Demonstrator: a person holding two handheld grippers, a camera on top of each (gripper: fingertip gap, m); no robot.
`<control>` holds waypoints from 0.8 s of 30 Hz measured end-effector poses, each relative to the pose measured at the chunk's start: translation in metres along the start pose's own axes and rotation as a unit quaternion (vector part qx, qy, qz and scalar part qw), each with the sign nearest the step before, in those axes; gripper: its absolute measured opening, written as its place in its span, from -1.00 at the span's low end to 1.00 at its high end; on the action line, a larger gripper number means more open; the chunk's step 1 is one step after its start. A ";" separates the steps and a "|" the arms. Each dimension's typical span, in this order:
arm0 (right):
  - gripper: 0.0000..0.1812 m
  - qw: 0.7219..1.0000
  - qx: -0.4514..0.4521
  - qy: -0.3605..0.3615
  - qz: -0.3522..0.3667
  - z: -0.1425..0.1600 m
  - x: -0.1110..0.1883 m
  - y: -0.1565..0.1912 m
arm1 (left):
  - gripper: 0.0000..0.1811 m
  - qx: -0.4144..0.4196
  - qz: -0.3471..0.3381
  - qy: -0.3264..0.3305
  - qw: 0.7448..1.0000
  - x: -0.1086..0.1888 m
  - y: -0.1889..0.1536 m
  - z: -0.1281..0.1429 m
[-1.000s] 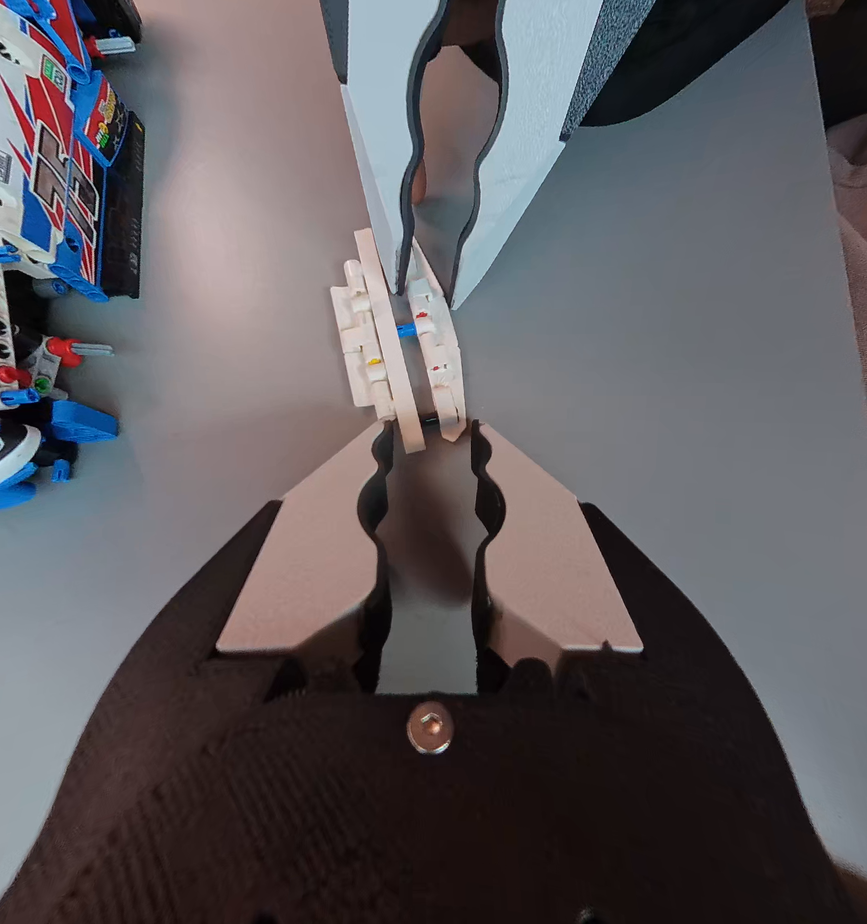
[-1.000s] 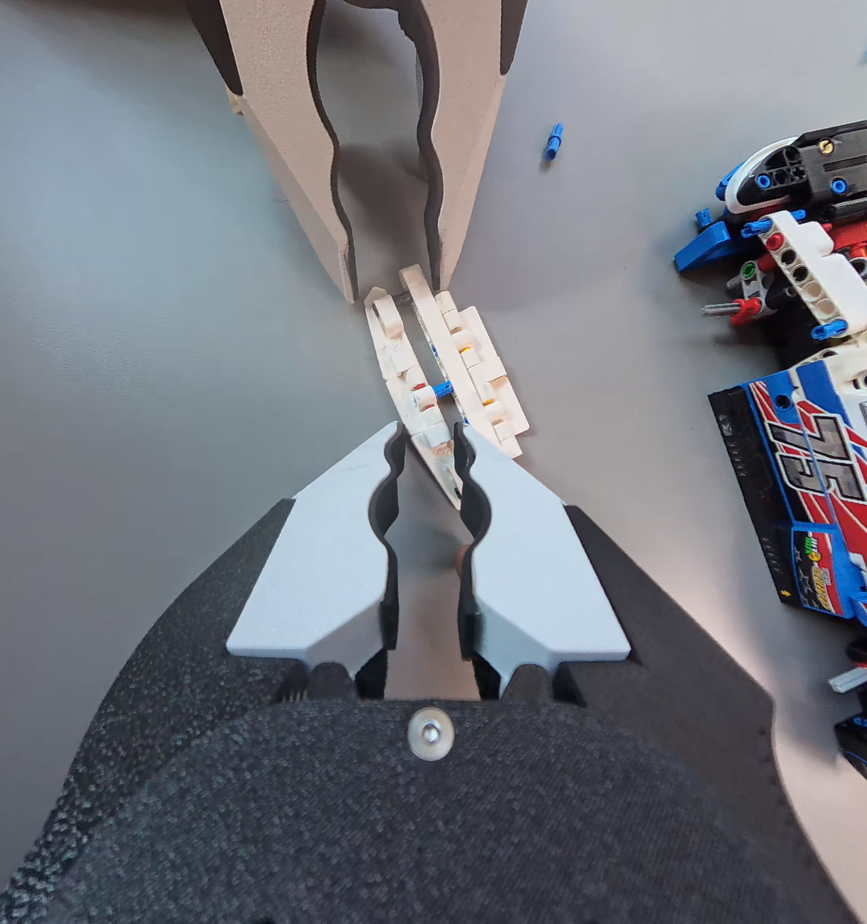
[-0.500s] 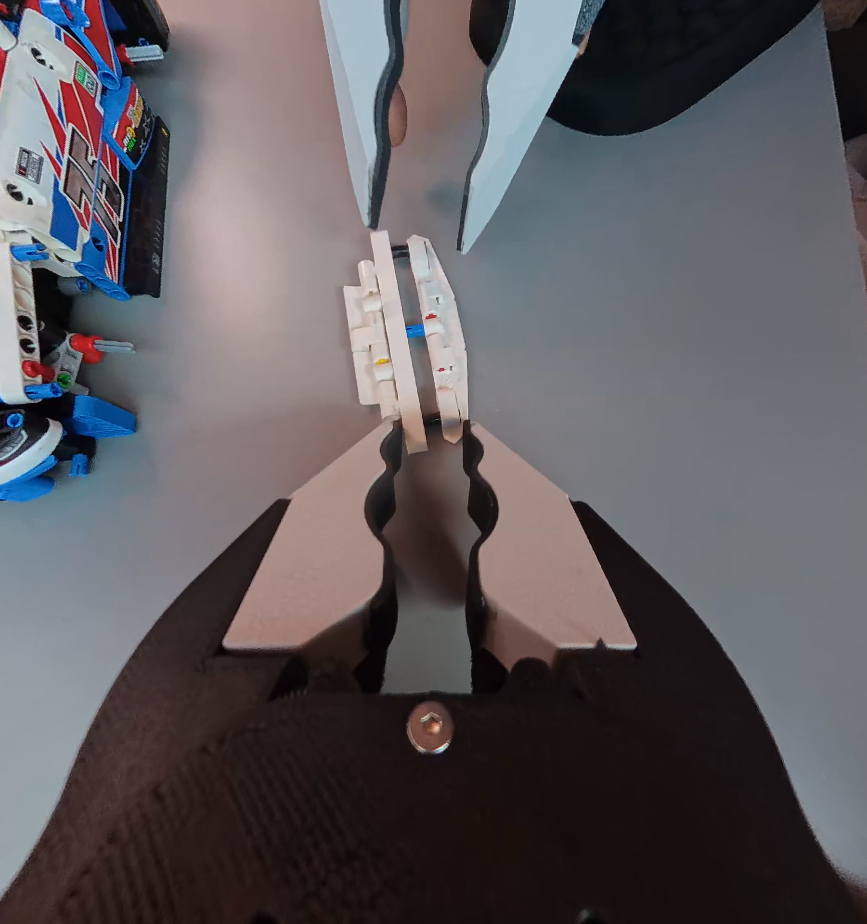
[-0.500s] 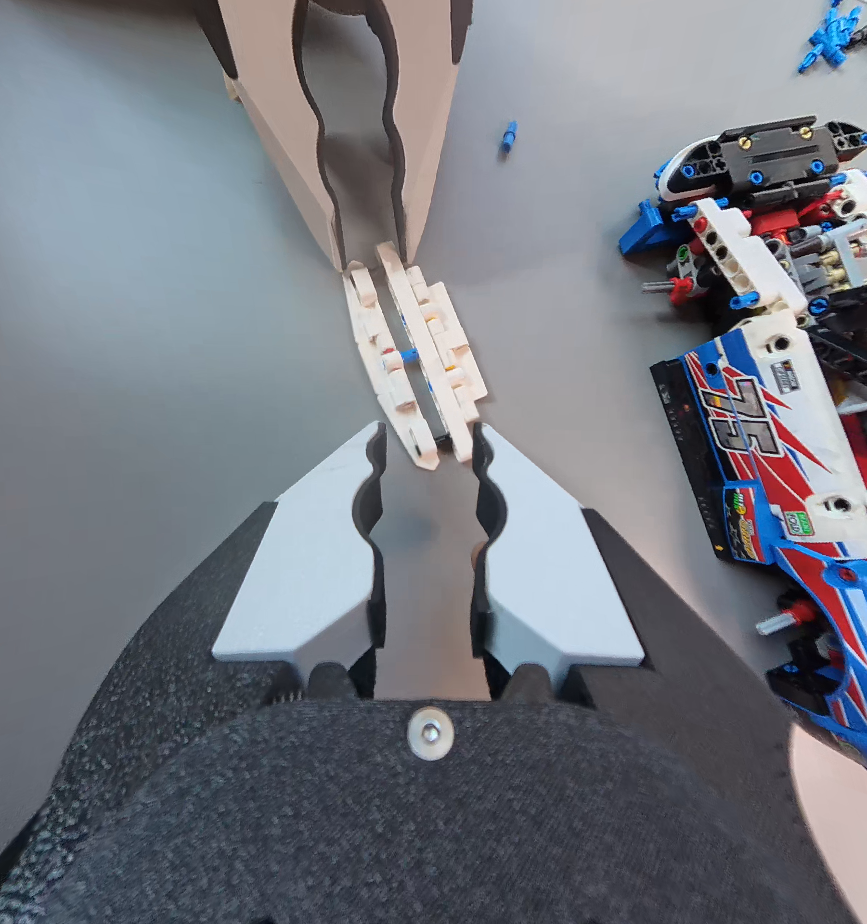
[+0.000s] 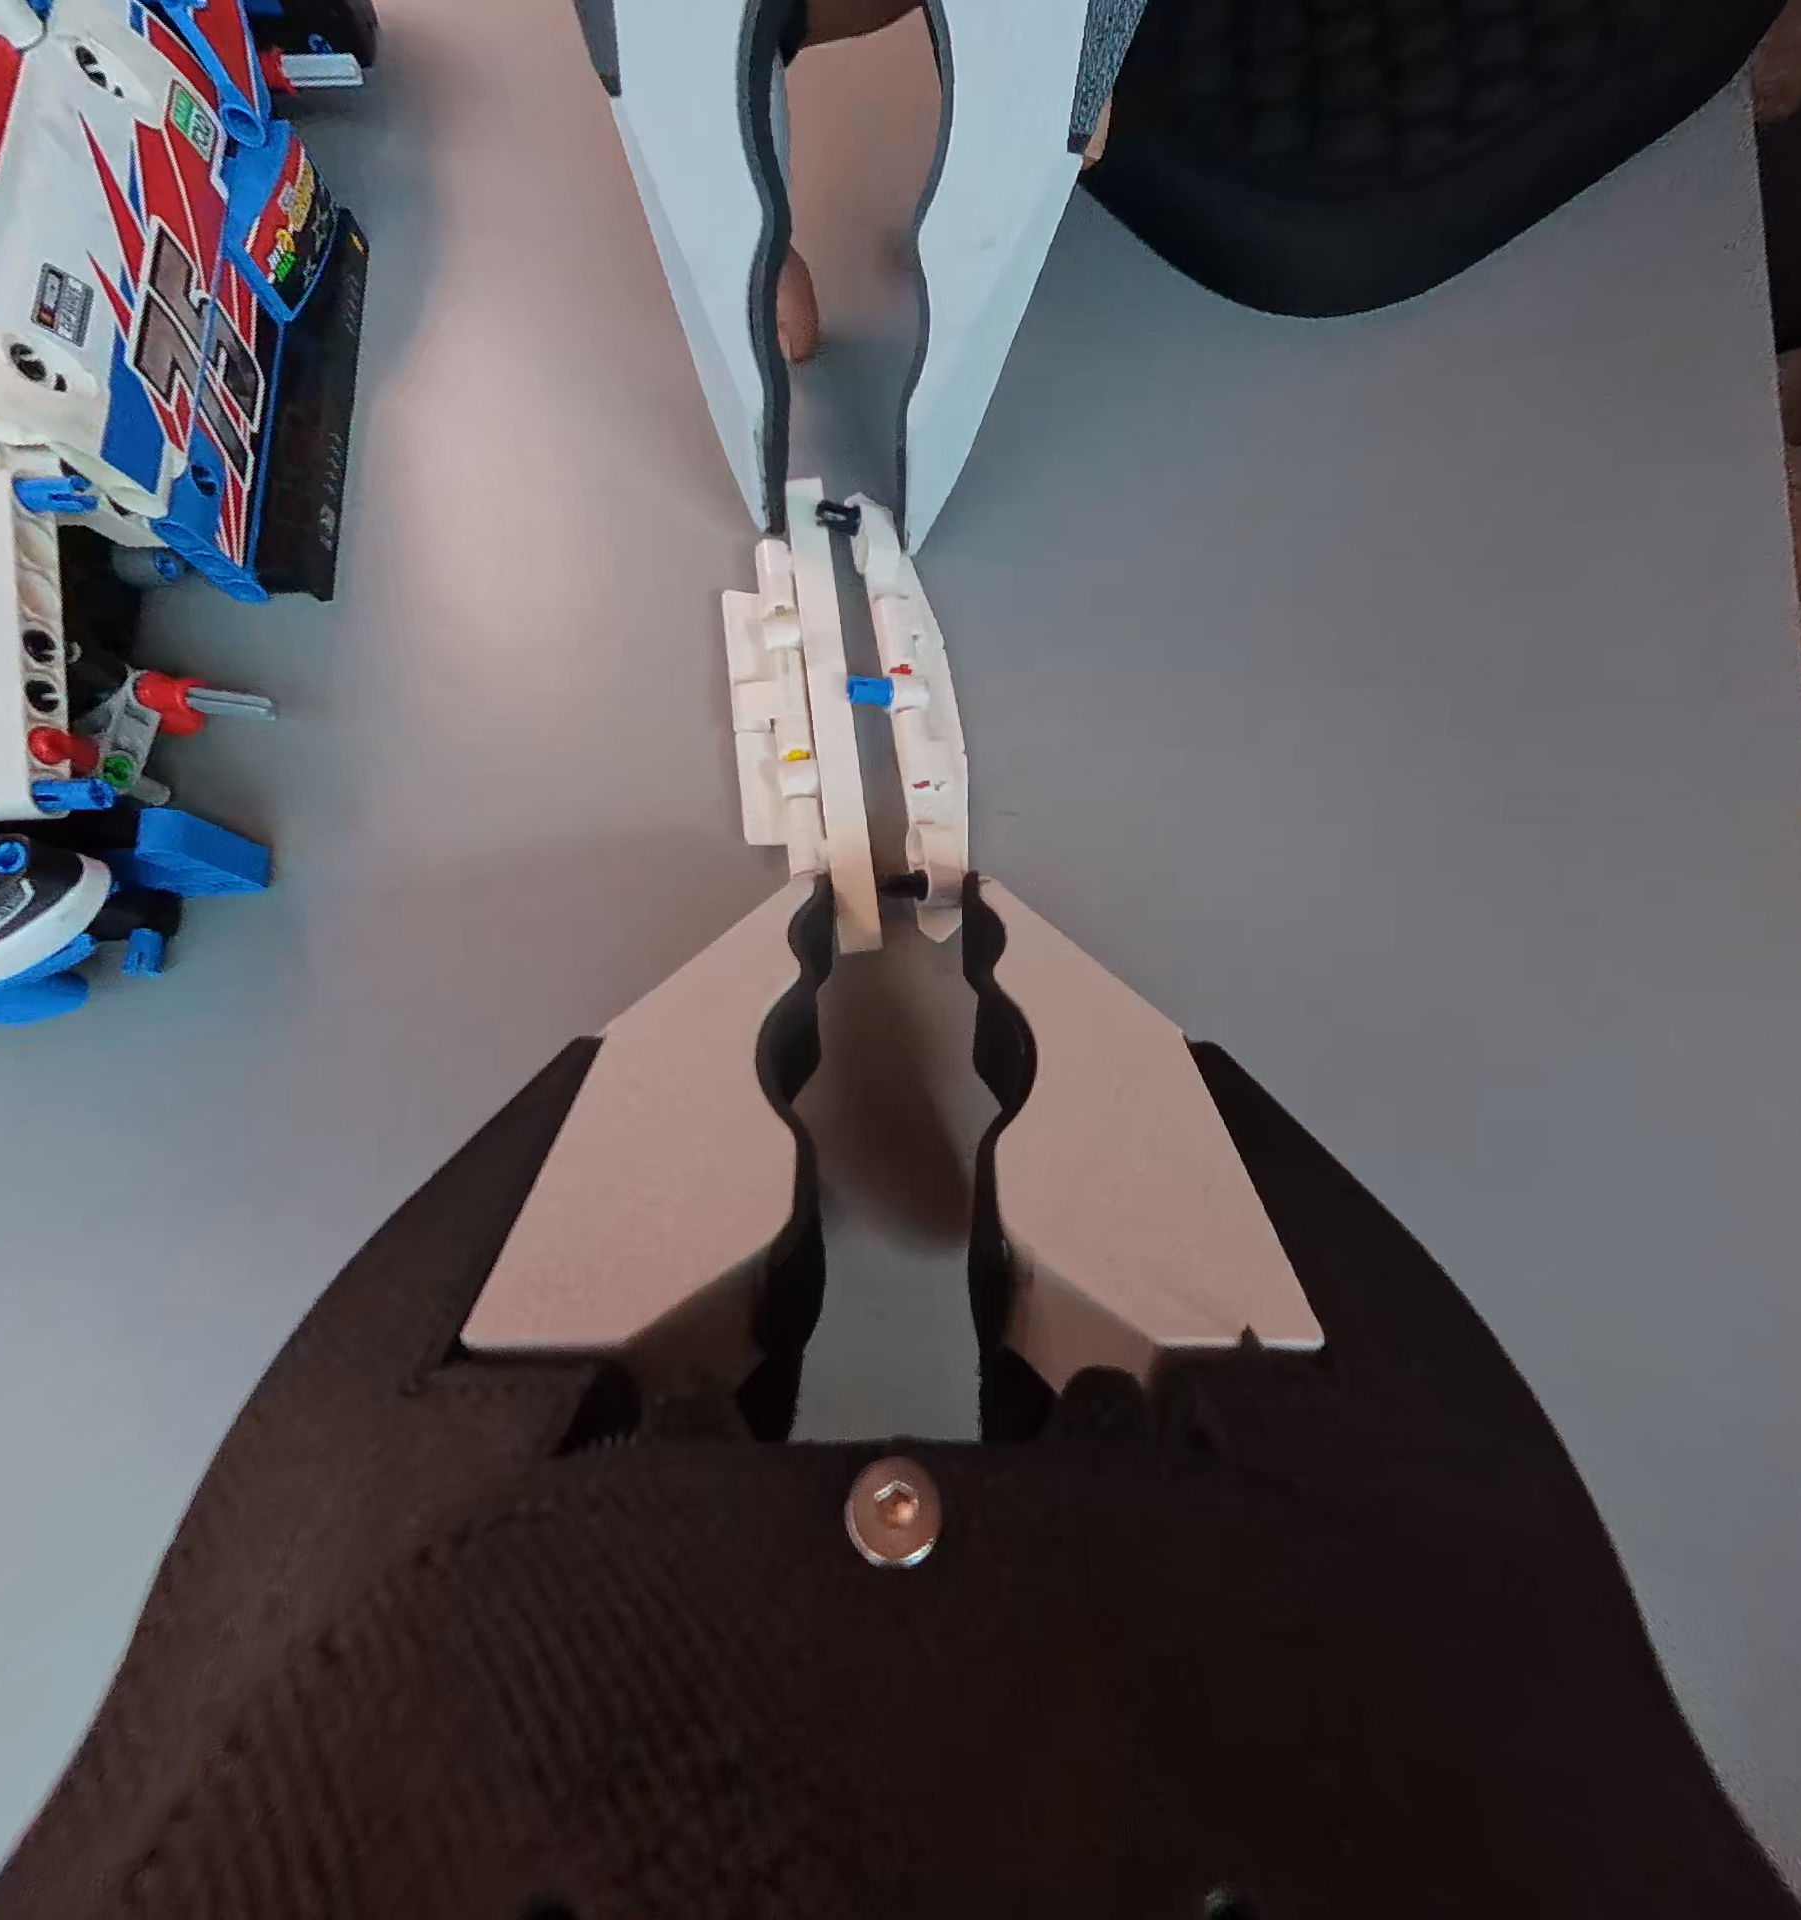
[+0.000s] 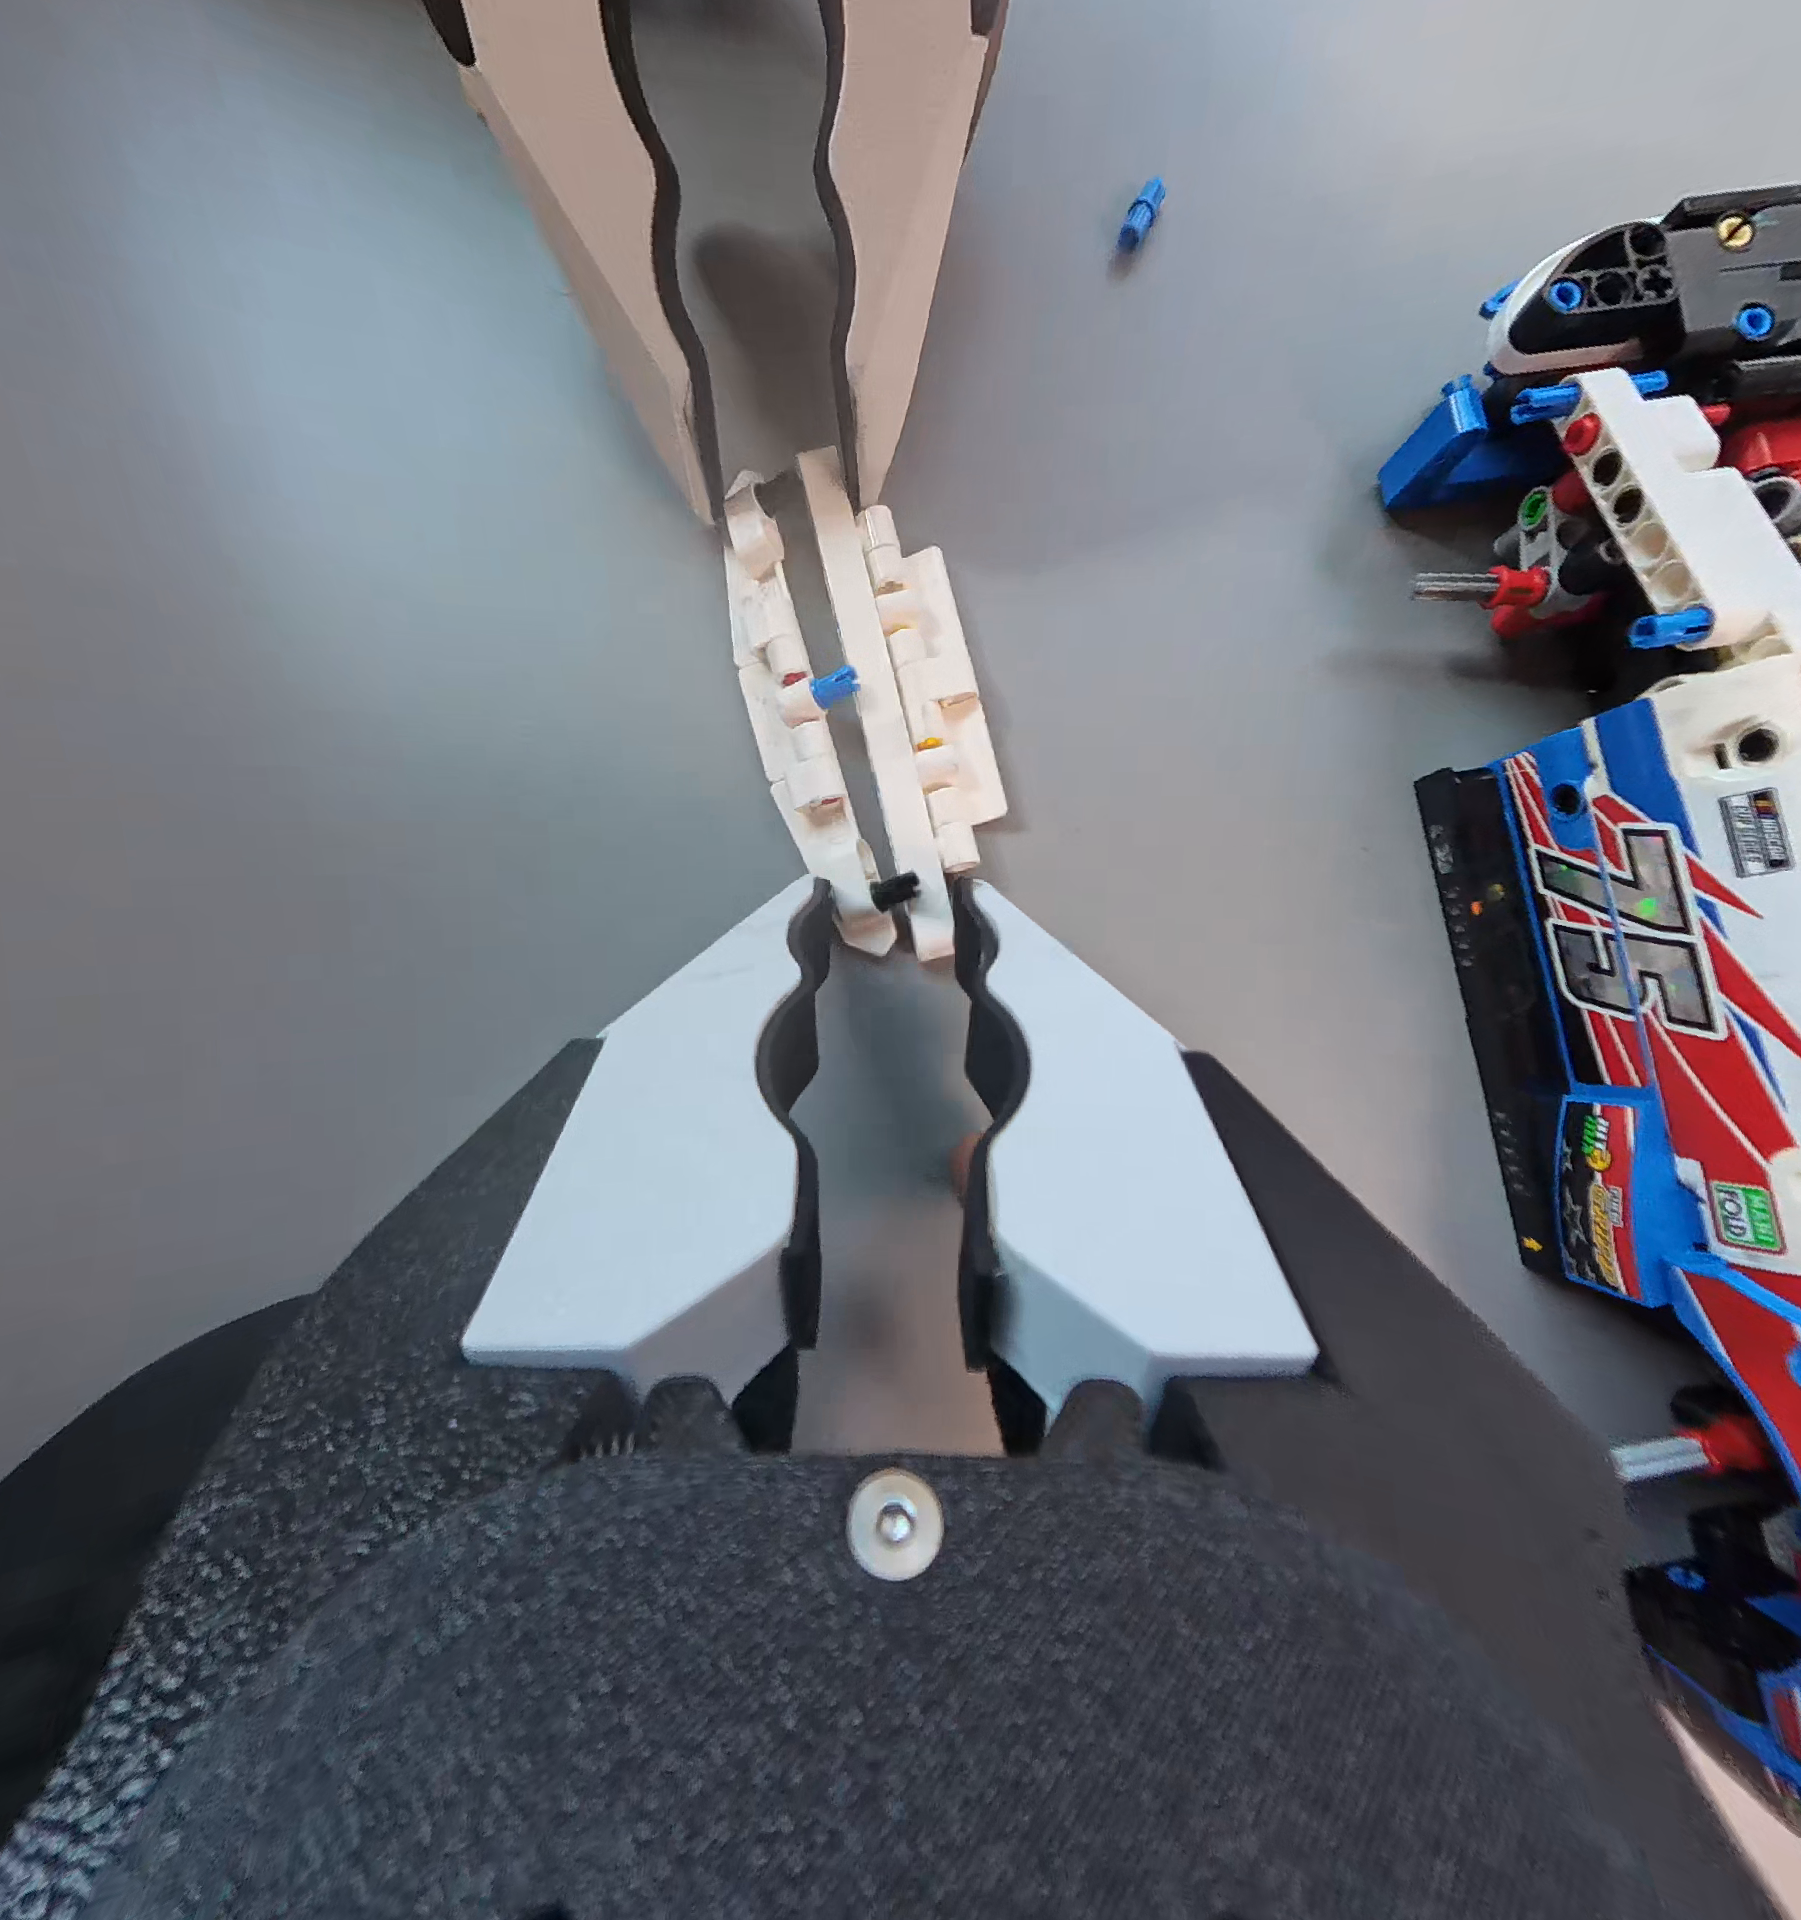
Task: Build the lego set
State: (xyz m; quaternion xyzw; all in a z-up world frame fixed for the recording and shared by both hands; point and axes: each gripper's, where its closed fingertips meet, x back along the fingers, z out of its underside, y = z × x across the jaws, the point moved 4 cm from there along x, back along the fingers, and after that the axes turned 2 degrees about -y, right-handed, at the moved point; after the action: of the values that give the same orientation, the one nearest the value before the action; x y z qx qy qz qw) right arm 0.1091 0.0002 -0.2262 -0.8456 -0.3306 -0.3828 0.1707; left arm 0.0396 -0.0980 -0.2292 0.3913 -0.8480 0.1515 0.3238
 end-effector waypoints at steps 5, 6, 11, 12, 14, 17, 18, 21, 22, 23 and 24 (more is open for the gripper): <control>-0.77 1.000 0.002 -0.003 -0.009 0.000 0.000 0.000 | -0.76 0.004 -0.002 -0.002 1.000 0.000 0.001 0.000; -0.76 1.000 0.002 -0.003 -0.012 0.000 0.001 0.000 | -0.75 0.005 0.002 -0.003 1.000 0.000 0.001 0.000; -0.66 1.000 0.012 -0.022 0.005 -0.001 0.008 -0.003 | -0.68 0.012 0.007 -0.014 1.000 0.006 0.002 -0.002; -0.68 0.999 0.020 -0.036 0.009 -0.003 0.011 -0.001 | -0.68 0.011 0.004 -0.018 1.000 0.008 0.003 -0.003; -0.75 0.998 0.038 -0.050 0.012 -0.006 0.015 0.003 | -0.70 0.005 -0.003 -0.027 1.000 0.013 0.004 -0.006; -0.84 0.997 0.059 -0.032 0.024 -0.004 0.010 0.006 | -0.80 -0.009 0.002 -0.045 0.999 0.017 0.001 -0.012; -0.86 0.998 0.059 -0.021 0.022 -0.002 0.008 0.007 | -0.81 -0.013 0.007 -0.049 0.999 0.017 -0.001 -0.013; -0.93 0.998 0.056 -0.021 0.000 -0.002 0.005 0.011 | -0.86 -0.020 0.023 -0.031 0.999 0.012 -0.007 -0.009; -0.94 0.998 0.055 -0.021 -0.002 -0.002 0.005 0.012 | -0.88 -0.024 0.026 -0.022 0.999 0.009 -0.009 -0.007; -0.94 0.998 0.055 -0.018 -0.001 -0.002 0.005 0.012 | -0.88 -0.030 0.030 -0.014 0.999 0.007 -0.012 -0.005; -0.94 0.998 0.054 -0.014 -0.001 -0.001 0.006 0.012 | -0.88 -0.034 0.034 -0.011 0.999 0.005 -0.014 -0.004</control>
State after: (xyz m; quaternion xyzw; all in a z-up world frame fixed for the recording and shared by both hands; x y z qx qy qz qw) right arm 0.1197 -0.0064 -0.2216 -0.8404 -0.3537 -0.3523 0.2111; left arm 0.0498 -0.1074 -0.2228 0.3527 -0.8688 0.1298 0.3224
